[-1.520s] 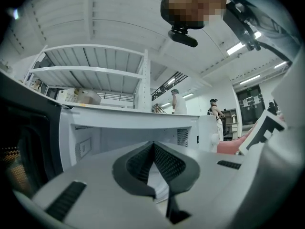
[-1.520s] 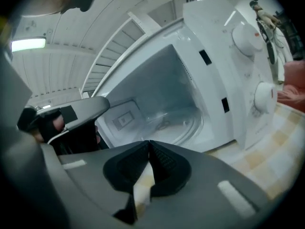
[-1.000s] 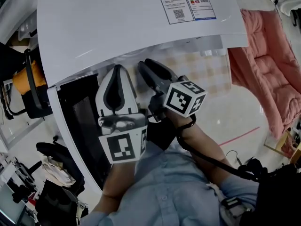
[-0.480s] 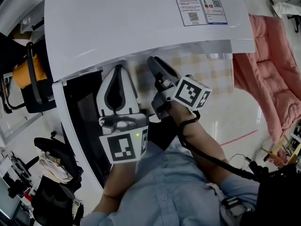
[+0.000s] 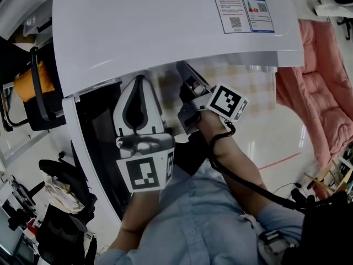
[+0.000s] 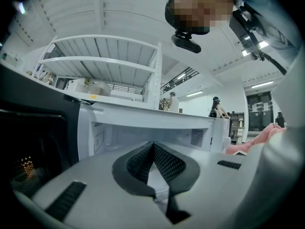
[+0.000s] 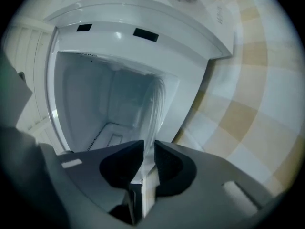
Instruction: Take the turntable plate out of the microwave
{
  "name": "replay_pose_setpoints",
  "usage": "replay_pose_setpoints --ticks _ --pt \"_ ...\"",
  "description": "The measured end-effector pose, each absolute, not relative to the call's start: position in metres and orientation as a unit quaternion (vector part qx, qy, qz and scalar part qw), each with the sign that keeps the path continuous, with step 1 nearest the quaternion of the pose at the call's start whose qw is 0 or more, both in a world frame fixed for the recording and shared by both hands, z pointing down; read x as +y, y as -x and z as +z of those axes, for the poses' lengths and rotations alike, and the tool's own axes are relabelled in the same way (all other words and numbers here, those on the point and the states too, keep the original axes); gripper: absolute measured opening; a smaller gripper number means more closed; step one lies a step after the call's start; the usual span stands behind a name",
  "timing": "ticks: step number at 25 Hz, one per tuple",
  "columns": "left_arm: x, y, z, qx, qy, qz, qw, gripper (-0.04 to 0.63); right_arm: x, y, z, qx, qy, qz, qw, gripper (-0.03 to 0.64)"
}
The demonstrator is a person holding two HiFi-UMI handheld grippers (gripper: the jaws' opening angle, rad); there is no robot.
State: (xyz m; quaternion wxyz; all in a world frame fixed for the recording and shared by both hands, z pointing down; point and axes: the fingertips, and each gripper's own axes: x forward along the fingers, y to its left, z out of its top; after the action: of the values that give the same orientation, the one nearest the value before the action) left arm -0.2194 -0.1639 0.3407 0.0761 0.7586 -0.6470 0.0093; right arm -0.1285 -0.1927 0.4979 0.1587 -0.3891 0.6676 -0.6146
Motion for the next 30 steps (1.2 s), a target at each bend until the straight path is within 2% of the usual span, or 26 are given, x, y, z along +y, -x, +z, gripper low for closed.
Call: replay_pose_setpoints --ticks 2,10,19,21,23,30 --pt "-0.164 0.220 0.341 -0.647 -0.758 0.009 0.077 0.008 -0.192 0.129 0.495 0.669 0.386 -0.612 0.167 0.046" --pt "-0.160 0.216 0.338 -0.644 -0.761 0.010 0.076 0.008 -0.179 0.122 0.492 0.665 0.380 -0.615 0.187 0.043" --pt "-0.155 0.208 0.338 -0.639 -0.765 0.015 0.086 0.008 -0.159 0.117 0.493 0.672 0.377 -0.613 0.178 0.041" --pt "-0.156 0.207 0.339 -0.638 -0.765 0.014 0.085 0.008 -0.160 0.118 0.495 0.674 0.375 -0.613 0.172 0.051" --pt "-0.156 0.207 0.339 -0.638 -0.765 0.014 0.085 0.008 -0.164 0.119 0.498 0.673 0.369 -0.618 0.173 0.128" --pt "-0.162 0.213 0.334 -0.642 -0.762 0.009 0.081 0.008 -0.184 0.126 0.497 0.683 0.358 -0.610 0.183 0.133"
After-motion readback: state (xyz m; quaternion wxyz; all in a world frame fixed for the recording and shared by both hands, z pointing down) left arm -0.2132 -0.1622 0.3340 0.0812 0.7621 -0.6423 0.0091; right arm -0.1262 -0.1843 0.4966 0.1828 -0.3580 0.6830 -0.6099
